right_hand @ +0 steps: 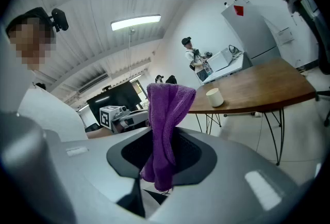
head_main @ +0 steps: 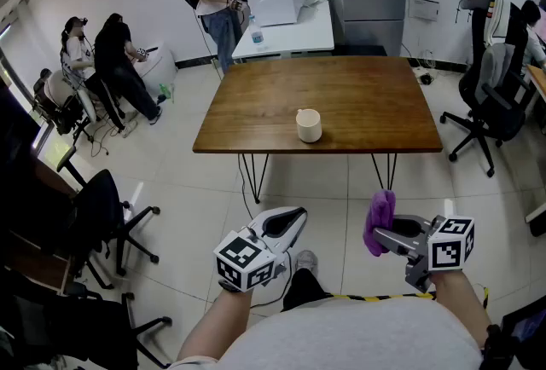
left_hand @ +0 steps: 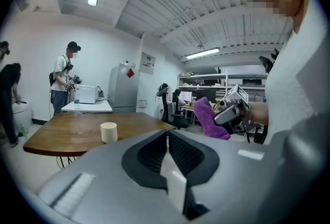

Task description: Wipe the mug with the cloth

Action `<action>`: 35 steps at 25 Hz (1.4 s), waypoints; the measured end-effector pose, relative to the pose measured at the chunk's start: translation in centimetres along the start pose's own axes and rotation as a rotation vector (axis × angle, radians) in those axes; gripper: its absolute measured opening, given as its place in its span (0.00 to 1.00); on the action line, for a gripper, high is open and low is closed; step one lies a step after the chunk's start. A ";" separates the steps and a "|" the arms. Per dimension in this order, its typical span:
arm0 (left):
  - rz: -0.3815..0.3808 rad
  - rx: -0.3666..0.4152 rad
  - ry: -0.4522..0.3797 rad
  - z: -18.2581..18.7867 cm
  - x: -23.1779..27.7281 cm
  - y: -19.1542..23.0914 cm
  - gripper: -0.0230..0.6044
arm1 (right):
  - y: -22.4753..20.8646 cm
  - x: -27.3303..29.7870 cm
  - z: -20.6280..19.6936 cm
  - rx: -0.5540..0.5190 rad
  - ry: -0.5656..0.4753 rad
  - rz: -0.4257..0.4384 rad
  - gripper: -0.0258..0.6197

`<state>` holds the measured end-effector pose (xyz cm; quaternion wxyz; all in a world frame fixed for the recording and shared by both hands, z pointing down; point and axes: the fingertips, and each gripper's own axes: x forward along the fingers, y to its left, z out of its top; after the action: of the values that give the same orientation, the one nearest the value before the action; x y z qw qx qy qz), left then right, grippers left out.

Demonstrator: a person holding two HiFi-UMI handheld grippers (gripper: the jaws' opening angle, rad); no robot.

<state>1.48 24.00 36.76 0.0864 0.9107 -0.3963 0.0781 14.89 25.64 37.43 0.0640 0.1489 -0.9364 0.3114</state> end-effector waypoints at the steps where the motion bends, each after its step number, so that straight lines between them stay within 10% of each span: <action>1: -0.008 0.001 -0.002 0.2 0.8 1.9 0.04 | -1.3 1.1 1.0 0.005 -0.003 -0.009 0.21; 18: -0.225 -0.051 0.177 -3.2 17.9 36.2 0.27 | -20.3 21.2 13.2 0.205 0.019 -0.127 0.21; 35: -0.419 -0.059 0.387 -8.4 30.1 40.5 0.28 | -26.9 25.3 13.9 0.305 0.085 -0.087 0.21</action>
<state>-8.65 -22.70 55.20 0.2011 0.9381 -0.1775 0.2193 -0.86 -9.25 46.86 0.0938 0.1837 -0.8674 0.4528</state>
